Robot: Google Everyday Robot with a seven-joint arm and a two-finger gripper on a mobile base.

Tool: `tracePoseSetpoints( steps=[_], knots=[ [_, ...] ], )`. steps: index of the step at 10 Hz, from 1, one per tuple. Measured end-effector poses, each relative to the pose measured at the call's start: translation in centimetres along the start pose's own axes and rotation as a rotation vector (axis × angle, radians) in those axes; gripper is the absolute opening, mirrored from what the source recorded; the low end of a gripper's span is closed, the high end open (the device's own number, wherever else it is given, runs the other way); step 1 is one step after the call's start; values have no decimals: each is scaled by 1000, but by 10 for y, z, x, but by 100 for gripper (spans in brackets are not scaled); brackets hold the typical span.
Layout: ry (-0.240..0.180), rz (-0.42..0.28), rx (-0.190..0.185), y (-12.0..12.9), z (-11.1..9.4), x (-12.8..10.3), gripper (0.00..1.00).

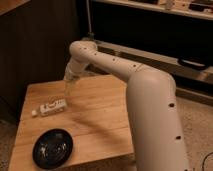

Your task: Place the bottle in the ceramic bowl

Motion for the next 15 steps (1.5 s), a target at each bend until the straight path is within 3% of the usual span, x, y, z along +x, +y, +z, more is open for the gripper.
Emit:
tracePoseSetpoints(
  steps=[3,7,15],
  knots=[
    [-9,-33,-17,4,6,-3,65],
    [-61,-159,-97,26,66,1,65],
    [-99,-218,-163,17,134,-3,65]
  ],
)
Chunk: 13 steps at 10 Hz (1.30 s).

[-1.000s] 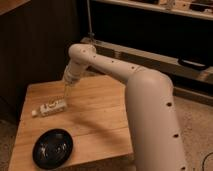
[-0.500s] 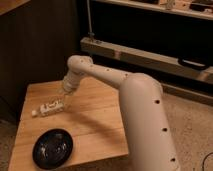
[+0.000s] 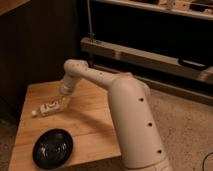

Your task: Place the bottle in the ceramic bowl

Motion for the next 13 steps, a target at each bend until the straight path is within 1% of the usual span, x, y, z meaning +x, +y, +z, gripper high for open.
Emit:
tracePoseSetpoints(
  steps=[2,6,10,13],
  knots=[
    [-13,-27,-15,-1,10,2,65],
    [-26,-52,-28,1,20,4,65],
    [-33,-59,-35,3,26,7,65],
    [-36,-62,-57,5,33,10,65]
  ],
)
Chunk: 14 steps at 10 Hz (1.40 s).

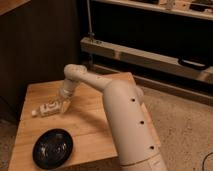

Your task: Place the bottle in the ceramic bowl

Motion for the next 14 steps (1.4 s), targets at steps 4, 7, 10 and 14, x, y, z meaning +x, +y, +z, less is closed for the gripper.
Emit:
tracePoseSetpoints(
  steps=[4,7,10,14],
  knots=[
    [-8,12,-38,0,11,7,51],
    [-24,24,-66,0,13,8,19],
    [-81,26,-83,-1,3,1,0],
    [-190,-1,-132,3,-48,-29,0]
  ],
)
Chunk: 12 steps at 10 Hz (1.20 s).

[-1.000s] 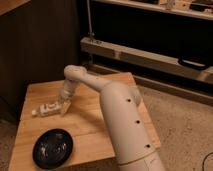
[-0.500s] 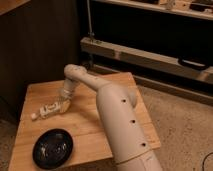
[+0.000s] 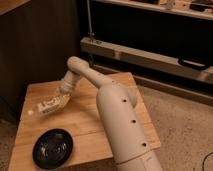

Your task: Place the bottle in the ceramic bowl

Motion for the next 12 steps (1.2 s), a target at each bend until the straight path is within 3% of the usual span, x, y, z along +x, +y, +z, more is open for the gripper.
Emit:
tracePoseSetpoints(
  steps=[2,5,7,12],
  knots=[
    [-4,-38,-45,16,-19,-18,0],
    [30,-98,-104,57,-33,-38,0],
    [45,-111,-122,75,-36,-40,0],
    [76,-168,-122,118,-43,-49,0]
  ],
)
